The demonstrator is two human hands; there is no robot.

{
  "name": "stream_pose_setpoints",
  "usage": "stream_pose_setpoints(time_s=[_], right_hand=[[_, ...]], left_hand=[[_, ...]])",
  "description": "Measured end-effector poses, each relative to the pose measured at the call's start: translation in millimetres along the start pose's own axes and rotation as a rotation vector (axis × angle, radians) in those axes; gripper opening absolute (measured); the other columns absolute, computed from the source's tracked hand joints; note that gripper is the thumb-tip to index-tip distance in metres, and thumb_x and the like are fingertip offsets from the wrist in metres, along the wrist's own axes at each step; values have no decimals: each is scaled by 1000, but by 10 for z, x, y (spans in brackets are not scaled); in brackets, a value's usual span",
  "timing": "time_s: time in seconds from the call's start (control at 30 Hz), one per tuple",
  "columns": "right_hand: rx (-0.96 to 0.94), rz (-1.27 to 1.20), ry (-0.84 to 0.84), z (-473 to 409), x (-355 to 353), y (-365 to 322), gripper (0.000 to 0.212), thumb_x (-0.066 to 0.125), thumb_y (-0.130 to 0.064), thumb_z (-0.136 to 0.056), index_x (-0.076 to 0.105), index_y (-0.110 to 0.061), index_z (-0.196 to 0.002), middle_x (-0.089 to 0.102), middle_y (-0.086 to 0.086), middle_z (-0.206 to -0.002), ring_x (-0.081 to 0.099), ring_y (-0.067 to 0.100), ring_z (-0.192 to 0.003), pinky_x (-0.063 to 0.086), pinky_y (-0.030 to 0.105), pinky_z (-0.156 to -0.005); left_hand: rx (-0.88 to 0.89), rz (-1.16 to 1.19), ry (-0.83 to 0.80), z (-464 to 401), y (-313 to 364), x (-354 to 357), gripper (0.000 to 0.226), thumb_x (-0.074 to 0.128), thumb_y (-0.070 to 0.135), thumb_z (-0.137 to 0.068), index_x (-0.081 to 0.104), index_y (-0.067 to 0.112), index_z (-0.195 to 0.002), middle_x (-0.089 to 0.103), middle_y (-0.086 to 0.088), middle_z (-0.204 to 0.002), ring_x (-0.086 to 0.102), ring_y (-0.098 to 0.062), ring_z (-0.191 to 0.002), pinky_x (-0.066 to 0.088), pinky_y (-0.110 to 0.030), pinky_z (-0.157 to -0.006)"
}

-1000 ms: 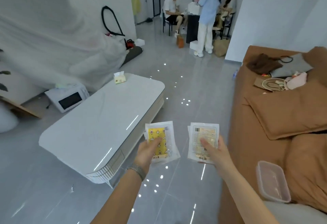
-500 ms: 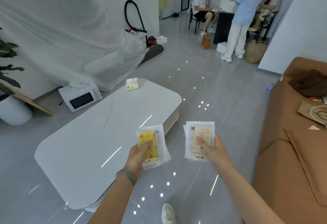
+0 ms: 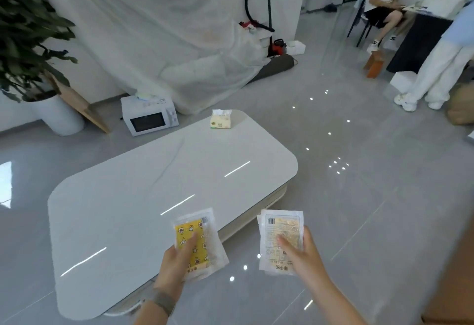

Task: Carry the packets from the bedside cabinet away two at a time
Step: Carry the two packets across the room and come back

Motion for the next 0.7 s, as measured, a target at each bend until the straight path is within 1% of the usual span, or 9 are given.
stream_pose_setpoints(time_s=[0.07, 0.1, 0.2, 0.3, 0.37, 0.47, 0.57, 0.63, 0.7], right_hand=[[15, 21, -63, -422, 5, 263, 28, 69, -19, -89, 53, -23, -111, 69, 0, -110, 70, 12, -93, 58, 29, -70], [20, 27, -92, -632, 23, 393, 29, 69, -18, -89, 52, -24, -112, 69, 0, -110, 70, 12, -93, 58, 29, -69], [14, 28, -175, -1221, 155, 822, 44, 69, -15, -89, 45, -36, -119, 67, -7, -110, 69, 5, -92, 56, 24, -67], [32, 19, -263, -1865, 351, 1350, 57, 71, -15, -87, 38, -41, -125, 66, -8, -111, 69, 6, -96, 58, 29, -70], [56, 54, -320, -2299, 518, 1766, 53, 73, -17, -86, 44, -33, -127, 68, -6, -112, 69, 11, -99, 59, 33, -73], [70, 168, -448, -2867, 797, 2393, 34, 73, -22, -85, 62, -19, -117, 75, -7, -102, 71, 8, -91, 57, 23, -69], [54, 273, -581, -3315, 1091, 2980, 18, 72, -23, -87, 68, -23, -104, 75, -6, -99, 71, 6, -88, 56, 22, -73], [12, 317, -646, -3567, 1263, 3344, 18, 74, -19, -85, 68, -24, -102, 75, -6, -100, 71, 9, -94, 56, 24, -78], [-15, 377, -783, -3722, 1436, 3636, 29, 79, -13, -78, 68, -22, -103, 75, -3, -103, 71, 10, -92, 56, 25, -76]], left_hand=[[14, 31, 69, -261, -237, 51, 32, 62, 33, -92, 70, 4, -103, 75, -18, -96, 71, -38, -92, 54, -51, -90], [17, 45, 105, -406, -370, 69, 33, 63, 33, -91, 71, 3, -102, 75, -18, -95, 71, -38, -91, 55, -50, -88], [33, 38, 168, -890, -805, 97, 28, 62, 31, -92, 72, 5, -97, 76, -15, -91, 73, -33, -85, 56, -39, -76], [35, 14, 184, -1466, -1272, 95, 26, 61, 29, -93, 72, 6, -96, 76, -12, -89, 73, -27, -80, 56, -32, -69], [43, -12, 209, -1885, -1594, 30, 26, 62, 30, -93, 72, 6, -95, 76, -10, -87, 73, -22, -76, 55, -28, -65], [91, -54, 243, -2430, -2005, -77, 28, 63, 33, -91, 73, 7, -92, 76, -10, -86, 72, -21, -75, 56, -27, -65], [163, -110, 267, -2867, -2316, -172, 27, 65, 36, -90, 73, 10, -87, 76, -9, -86, 72, -23, -80, 59, -34, -75], [223, -152, 274, -3104, -2439, -267, 35, 68, 44, -87, 72, 9, -85, 73, -7, -82, 69, -23, -78, 56, -38, -79], [287, -161, 286, -3229, -2529, -374, 55, 70, 59, -76, 71, 5, -86, 63, -6, -79, 58, -20, -75, 49, -37, -75]])
Point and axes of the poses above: each hand's wrist, its own z-axis away from the middle knuckle, its own x-axis out of the palm, y = z × x, the point moved 4 cm from there along -z, towards the middle knuckle
